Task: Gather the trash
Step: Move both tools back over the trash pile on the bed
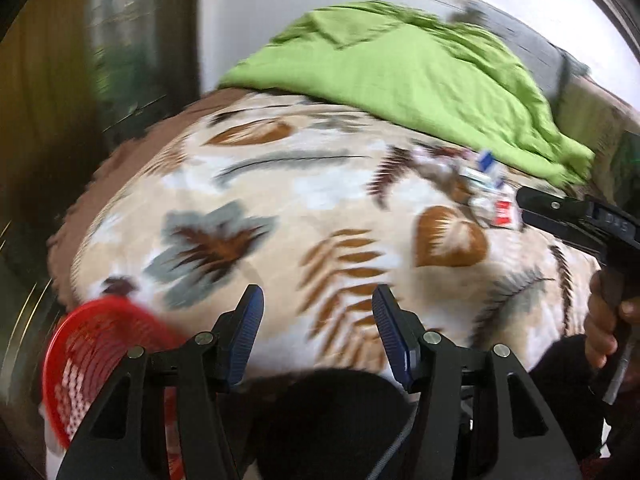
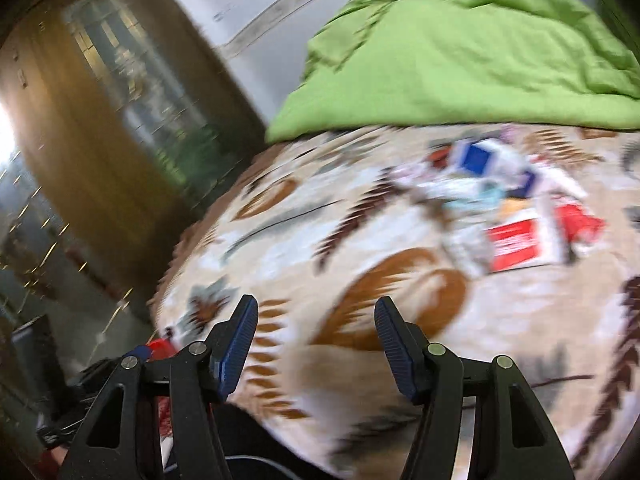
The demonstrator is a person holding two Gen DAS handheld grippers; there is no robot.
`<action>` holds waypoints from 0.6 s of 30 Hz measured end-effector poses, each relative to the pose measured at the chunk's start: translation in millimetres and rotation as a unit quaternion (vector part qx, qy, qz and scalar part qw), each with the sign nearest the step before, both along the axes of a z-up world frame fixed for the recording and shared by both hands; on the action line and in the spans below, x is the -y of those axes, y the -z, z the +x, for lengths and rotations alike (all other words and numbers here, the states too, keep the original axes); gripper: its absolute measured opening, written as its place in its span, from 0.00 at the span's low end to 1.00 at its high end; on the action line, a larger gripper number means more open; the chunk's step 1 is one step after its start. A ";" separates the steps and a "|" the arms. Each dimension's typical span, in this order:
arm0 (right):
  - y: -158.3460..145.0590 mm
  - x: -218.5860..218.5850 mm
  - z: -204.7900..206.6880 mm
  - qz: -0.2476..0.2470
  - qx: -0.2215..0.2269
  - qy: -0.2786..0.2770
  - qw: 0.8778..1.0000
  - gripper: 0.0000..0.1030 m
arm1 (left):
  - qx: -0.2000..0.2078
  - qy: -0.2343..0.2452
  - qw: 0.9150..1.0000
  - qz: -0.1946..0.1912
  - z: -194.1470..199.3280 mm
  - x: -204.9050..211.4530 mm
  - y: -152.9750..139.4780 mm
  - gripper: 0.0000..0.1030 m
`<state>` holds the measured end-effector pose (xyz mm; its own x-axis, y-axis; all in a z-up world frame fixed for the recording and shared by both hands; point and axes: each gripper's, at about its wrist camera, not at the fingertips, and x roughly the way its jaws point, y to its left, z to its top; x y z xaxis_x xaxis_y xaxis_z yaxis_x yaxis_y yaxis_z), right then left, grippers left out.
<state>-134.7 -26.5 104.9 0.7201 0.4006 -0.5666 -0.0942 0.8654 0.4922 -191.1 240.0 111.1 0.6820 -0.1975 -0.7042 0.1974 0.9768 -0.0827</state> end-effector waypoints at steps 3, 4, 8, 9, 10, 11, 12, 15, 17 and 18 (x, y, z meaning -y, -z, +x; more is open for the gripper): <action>3.2 36.0 -5.2 -0.001 -0.003 0.048 0.999 0.63 | 0.002 0.040 0.999 0.008 6.3 31.7 -3.8 0.55; 4.1 46.3 -6.2 -0.001 -0.005 0.062 0.998 0.63 | 0.000 0.053 0.999 0.010 8.8 42.2 -4.6 0.56; 10.3 86.5 -11.0 0.011 -0.013 0.115 0.993 0.63 | -0.007 0.103 0.995 0.009 20.4 83.1 -8.4 0.57; 12.8 96.2 -12.6 0.017 -0.015 0.132 0.991 0.63 | -0.010 0.114 0.993 0.006 25.1 92.6 -8.9 0.58; 15.7 106.0 -13.5 0.025 -0.019 0.150 0.988 0.63 | -0.014 0.126 0.992 0.002 30.7 102.8 -8.7 0.58; 18.9 115.9 -14.4 0.032 -0.022 0.168 0.985 0.63 | -0.020 0.145 0.989 -0.001 39.4 117.3 -8.3 0.59; 21.7 123.3 -15.8 0.035 -0.024 0.180 0.983 0.63 | -0.027 0.160 0.987 0.000 45.7 129.2 -6.5 0.59; 32.7 138.2 -21.1 0.037 -0.030 0.209 0.977 0.63 | -0.039 0.201 0.979 0.005 67.4 167.3 -2.2 0.59; 40.0 145.5 -25.2 0.038 -0.033 0.223 0.973 0.63 | -0.036 0.220 0.975 0.017 80.3 191.3 2.1 0.61; 43.7 147.6 -27.3 0.035 -0.034 0.229 0.972 0.63 | -0.035 0.229 0.973 0.022 87.1 201.4 5.1 0.61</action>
<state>-162.0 -174.1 61.2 0.7941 0.0869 -0.6016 0.3269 0.7734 0.5432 -104.0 38.6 106.1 0.4796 -0.4379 -0.7604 0.6077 0.7909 -0.0721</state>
